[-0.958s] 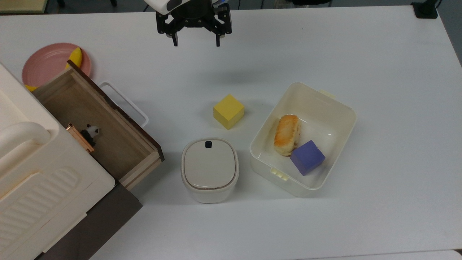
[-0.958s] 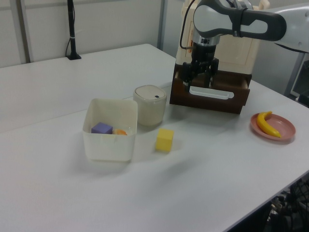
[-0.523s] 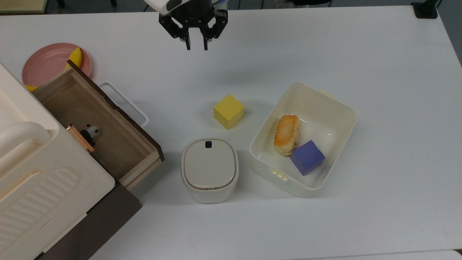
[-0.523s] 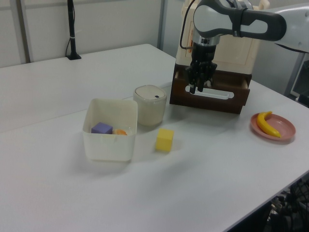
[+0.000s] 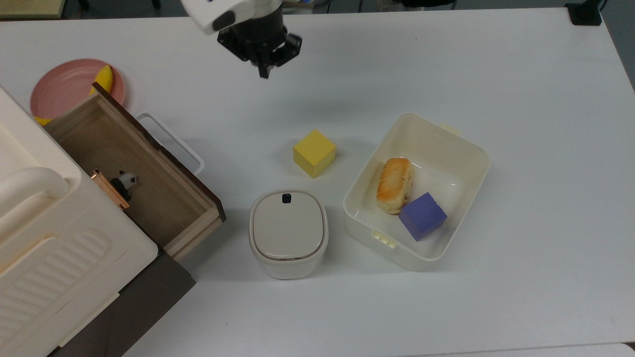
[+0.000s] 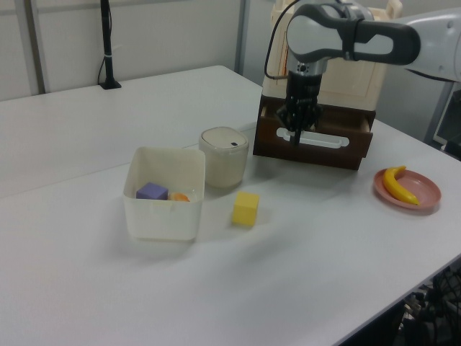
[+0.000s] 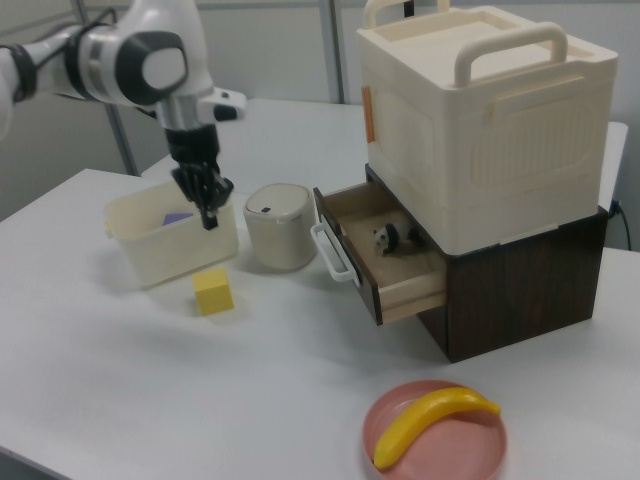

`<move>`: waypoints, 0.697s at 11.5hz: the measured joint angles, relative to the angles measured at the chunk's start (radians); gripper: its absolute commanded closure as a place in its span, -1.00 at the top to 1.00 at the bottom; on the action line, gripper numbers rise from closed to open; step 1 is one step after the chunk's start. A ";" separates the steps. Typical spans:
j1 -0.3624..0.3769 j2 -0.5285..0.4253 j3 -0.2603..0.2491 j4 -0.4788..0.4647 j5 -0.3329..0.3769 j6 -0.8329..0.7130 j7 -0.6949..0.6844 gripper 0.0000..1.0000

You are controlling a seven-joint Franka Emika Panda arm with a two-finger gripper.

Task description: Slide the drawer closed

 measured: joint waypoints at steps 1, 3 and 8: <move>-0.021 0.028 -0.001 0.000 0.000 0.034 0.105 -1.00; -0.066 0.080 -0.002 0.000 0.000 0.114 0.255 -1.00; -0.118 0.160 -0.009 0.001 -0.034 0.306 0.332 -1.00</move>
